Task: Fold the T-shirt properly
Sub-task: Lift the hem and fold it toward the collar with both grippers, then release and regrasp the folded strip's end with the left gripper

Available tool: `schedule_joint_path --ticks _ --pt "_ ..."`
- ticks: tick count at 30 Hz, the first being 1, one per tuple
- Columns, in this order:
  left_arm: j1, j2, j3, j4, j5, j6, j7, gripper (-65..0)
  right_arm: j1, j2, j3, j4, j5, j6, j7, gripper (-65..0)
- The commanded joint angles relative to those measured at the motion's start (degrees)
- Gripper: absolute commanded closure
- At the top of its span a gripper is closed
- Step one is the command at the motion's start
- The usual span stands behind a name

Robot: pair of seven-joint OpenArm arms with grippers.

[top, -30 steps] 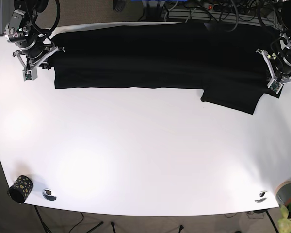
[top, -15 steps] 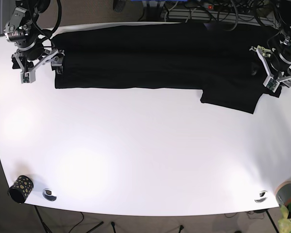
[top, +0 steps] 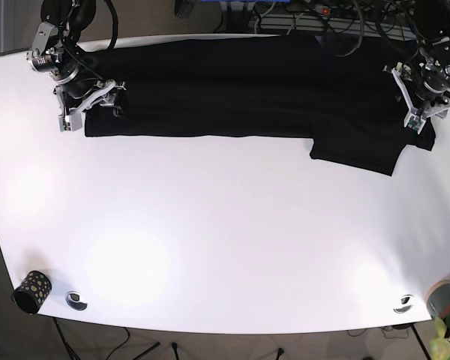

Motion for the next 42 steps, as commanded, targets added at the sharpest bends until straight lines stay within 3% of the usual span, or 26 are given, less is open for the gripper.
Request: schedule_joint_path --ticks 1,5,10,19,22,27,36,42 --pt "-0.39 -0.60 -0.37 -0.92 0.60 0.36 -0.66 -25.1 1.09 0.72 0.29 -3.20 0.39 0.03 1.10 -33.3" --pt "-2.06 -0.51 0.07 -4.44 0.68 0.36 -0.66 -12.8 2.67 1.07 0.46 -9.44 0.39 0.03 1.90 -24.3" --pt "-5.05 -0.51 0.95 -8.84 0.77 0.36 -0.66 -12.1 4.43 3.10 0.29 -14.54 -2.51 0.03 6.47 -27.9" --pt "-15.60 -0.69 7.71 -16.92 0.77 0.36 -1.63 -12.4 12.16 3.36 0.64 -23.16 -12.36 0.47 10.69 -32.0" --pt "-18.76 -0.69 8.24 -17.36 0.77 0.36 -3.03 -21.8 13.74 4.33 0.29 -23.16 -12.53 0.47 11.04 -32.0" --pt "-21.14 -0.60 7.98 -13.67 0.16 0.36 -0.83 -38.3 14.27 4.33 0.20 -22.54 -11.92 0.47 10.86 -32.0" --pt "-24.65 -3.06 7.98 -5.23 -11.18 0.36 2.42 -42.9 13.83 3.80 0.20 -18.94 -11.92 0.47 10.86 -32.0" --pt "-33.36 -0.86 7.98 -14.73 -8.81 0.36 2.33 -43.9 13.83 3.80 0.20 -19.11 -11.92 0.47 10.86 -32.0"
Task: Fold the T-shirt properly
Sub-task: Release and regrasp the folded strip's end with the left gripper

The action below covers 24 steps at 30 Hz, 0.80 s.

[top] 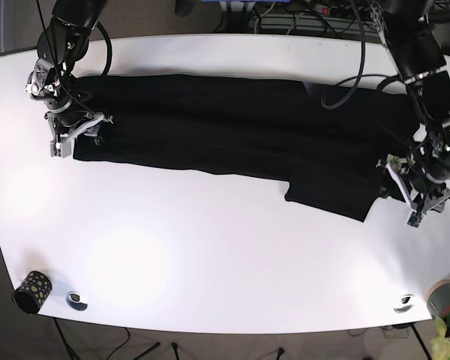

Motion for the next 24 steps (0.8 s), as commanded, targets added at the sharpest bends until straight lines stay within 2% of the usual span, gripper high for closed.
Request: schedule_joint_path --ticks 1,5,10,16,21,24 --pt "-4.25 0.91 -0.35 -4.55 1.38 0.10 -0.58 -43.9 0.24 0.74 0.14 0.56 -0.09 -0.14 -0.66 -32.0" --pt "-11.37 1.18 -0.35 -15.45 2.17 0.10 -2.86 -43.9 0.33 0.74 0.14 0.56 -0.09 -0.14 -0.66 -32.0" --pt "-17.70 1.18 0.09 -30.75 2.52 0.10 -11.74 -44.2 0.50 0.48 0.14 0.47 -0.09 -0.14 -0.66 -32.0" --pt "-23.95 0.47 0.35 -46.93 2.70 0.10 -19.39 -44.2 0.50 -0.75 0.14 0.47 -0.35 -0.14 -0.66 -32.0" --pt "-26.23 -0.67 5.72 -55.37 2.43 0.10 -24.40 -44.2 0.41 -0.93 0.14 0.47 -0.09 -0.14 -0.66 -32.0" --pt "-26.41 -0.67 7.65 -57.21 2.35 0.40 -25.46 -44.2 0.41 -1.81 0.22 0.56 -0.35 -0.14 -0.66 -32.0"
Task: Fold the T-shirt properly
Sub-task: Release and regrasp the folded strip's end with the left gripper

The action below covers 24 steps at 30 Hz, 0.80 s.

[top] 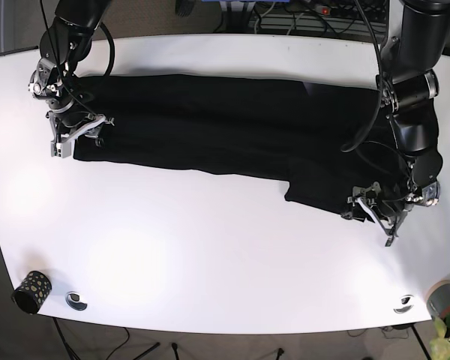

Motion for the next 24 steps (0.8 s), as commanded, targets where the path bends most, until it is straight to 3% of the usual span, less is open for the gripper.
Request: schedule_joint_path --ticks 1,8,11,13,16,24 --pt "-2.06 -0.45 0.42 -0.06 -1.04 -0.01 -1.37 -44.2 0.15 -0.17 0.20 0.56 -0.36 0.27 -1.29 -32.0" --pt "-1.88 -0.63 3.05 -2.26 -0.69 0.08 -1.19 -42.6 0.24 -0.17 0.38 0.56 -0.18 0.27 -1.11 -32.0" --pt "-1.88 -0.63 4.28 -2.52 -0.78 0.08 -1.19 -31.7 0.33 -0.26 0.38 0.56 -0.44 0.27 -1.11 -32.0" --pt "-1.88 -0.63 4.20 -2.52 -0.78 0.16 -1.28 -17.4 0.33 -0.35 0.38 0.56 -0.36 0.27 -1.11 -32.0" --pt "-1.88 -0.63 4.20 -2.26 -0.87 0.16 -1.46 -1.3 0.41 -0.35 0.38 0.56 -0.44 0.18 -1.03 -32.0" --pt "-1.71 -0.28 4.02 6.80 -1.22 -0.19 -1.02 0.0 0.41 -0.43 0.20 0.56 -0.36 0.18 -1.03 -32.0"
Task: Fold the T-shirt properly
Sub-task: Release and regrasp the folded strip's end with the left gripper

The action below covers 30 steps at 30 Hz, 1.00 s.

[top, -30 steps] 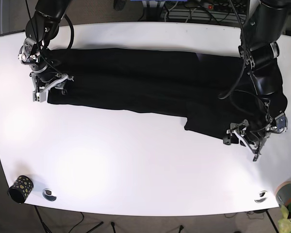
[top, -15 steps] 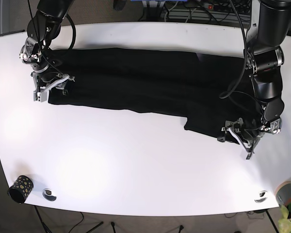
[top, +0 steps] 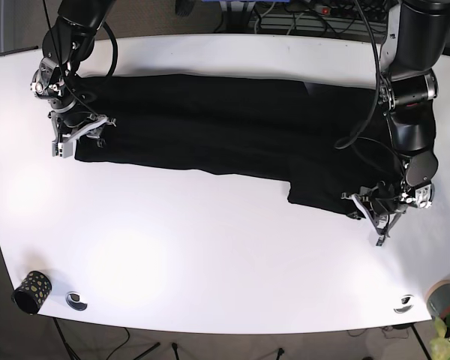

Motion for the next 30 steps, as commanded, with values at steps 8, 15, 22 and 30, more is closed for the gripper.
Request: schedule_joint_path --ticks 8,15,22,30 --pt "4.27 0.56 -0.18 21.44 -1.11 -0.27 8.52 0.0 0.26 0.20 -0.10 0.51 -0.18 0.07 -1.49 -32.0" --pt "12.71 0.74 -0.18 39.02 -1.11 -0.36 16.70 0.0 0.35 0.20 -0.19 0.51 -0.18 0.07 -1.49 -32.0" --pt "20.98 0.74 -0.26 55.46 -1.20 -0.41 27.42 0.0 0.35 0.11 -0.19 0.43 -0.09 0.07 -1.40 -32.0" --pt "30.65 0.82 -5.63 67.33 -1.11 -0.41 35.51 0.0 0.44 0.11 -0.19 0.43 -0.18 -0.01 -1.40 -32.0"
